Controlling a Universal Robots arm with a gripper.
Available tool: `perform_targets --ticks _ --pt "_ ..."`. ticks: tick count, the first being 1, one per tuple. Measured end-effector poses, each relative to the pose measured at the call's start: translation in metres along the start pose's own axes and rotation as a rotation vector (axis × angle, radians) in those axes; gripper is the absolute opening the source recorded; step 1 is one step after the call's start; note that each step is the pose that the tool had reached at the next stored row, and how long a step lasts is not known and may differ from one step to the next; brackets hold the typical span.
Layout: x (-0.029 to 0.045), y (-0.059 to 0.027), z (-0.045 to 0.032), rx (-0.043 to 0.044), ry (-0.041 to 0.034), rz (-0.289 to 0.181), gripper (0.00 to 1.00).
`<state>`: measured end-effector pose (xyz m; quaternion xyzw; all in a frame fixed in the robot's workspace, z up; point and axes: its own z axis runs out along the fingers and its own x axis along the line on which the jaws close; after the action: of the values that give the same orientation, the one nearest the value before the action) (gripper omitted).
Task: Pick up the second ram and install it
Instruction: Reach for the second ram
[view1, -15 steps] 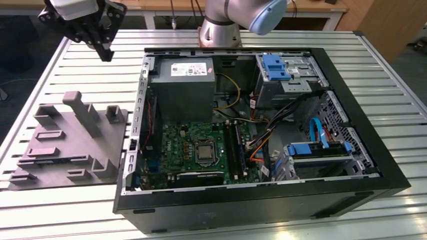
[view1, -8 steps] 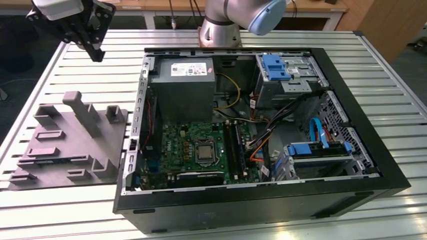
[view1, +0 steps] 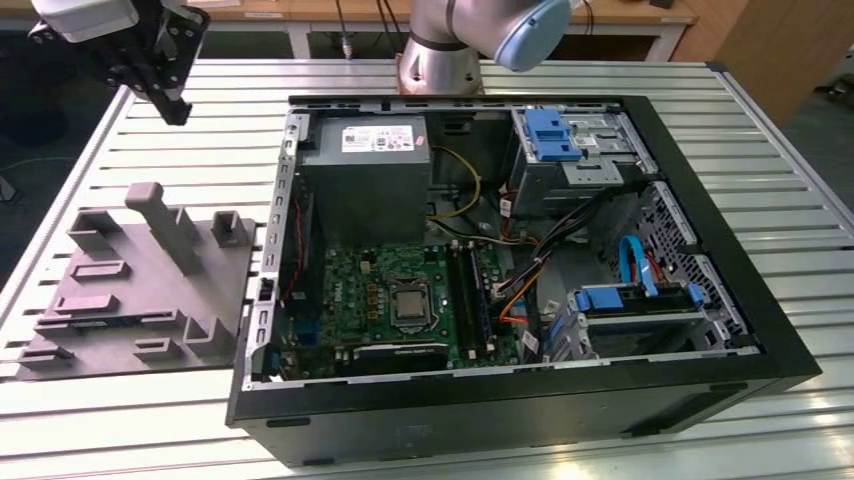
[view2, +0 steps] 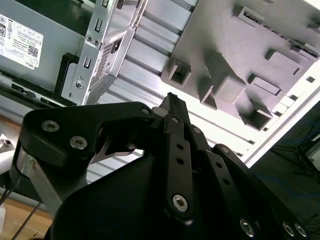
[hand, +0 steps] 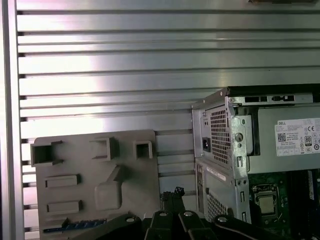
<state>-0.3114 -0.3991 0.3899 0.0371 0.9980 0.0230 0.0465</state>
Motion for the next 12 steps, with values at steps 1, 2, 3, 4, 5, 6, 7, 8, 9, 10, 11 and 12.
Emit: perform_targets --ticks 1,2,3,4,5,6,7,8,9,10,11,12 --pt "0.0018 -0.0003 0.0000 0.0000 0.0000 0.000 0.10" --pt "0.0034 -0.0007 -0.0001 0.0001 0.0001 0.000 0.10" --pt "0.0049 -0.0011 -0.0001 0.0000 0.0000 0.000 0.10" --pt "0.0062 -0.0017 -0.0001 0.0000 0.0000 0.000 0.10" --pt "0.0074 -0.0024 -0.0001 0.0001 0.0000 0.000 0.10" --pt "0.0084 -0.0032 0.0000 0.0000 0.0000 0.000 0.10" --pt "0.0093 -0.0040 0.0001 0.0000 -0.0001 0.000 0.10" --pt "0.0102 -0.0049 0.0002 -0.0001 0.0000 0.000 0.10" --pt "0.0110 -0.0062 0.0003 0.0000 0.0000 0.000 0.10" --pt "0.0118 -0.0074 0.0004 0.0000 0.0000 0.000 0.10" --pt "0.0125 -0.0087 0.0005 0.0000 0.0000 0.000 0.10" --pt "0.0132 -0.0099 0.0005 0.0000 0.0001 0.000 0.10"
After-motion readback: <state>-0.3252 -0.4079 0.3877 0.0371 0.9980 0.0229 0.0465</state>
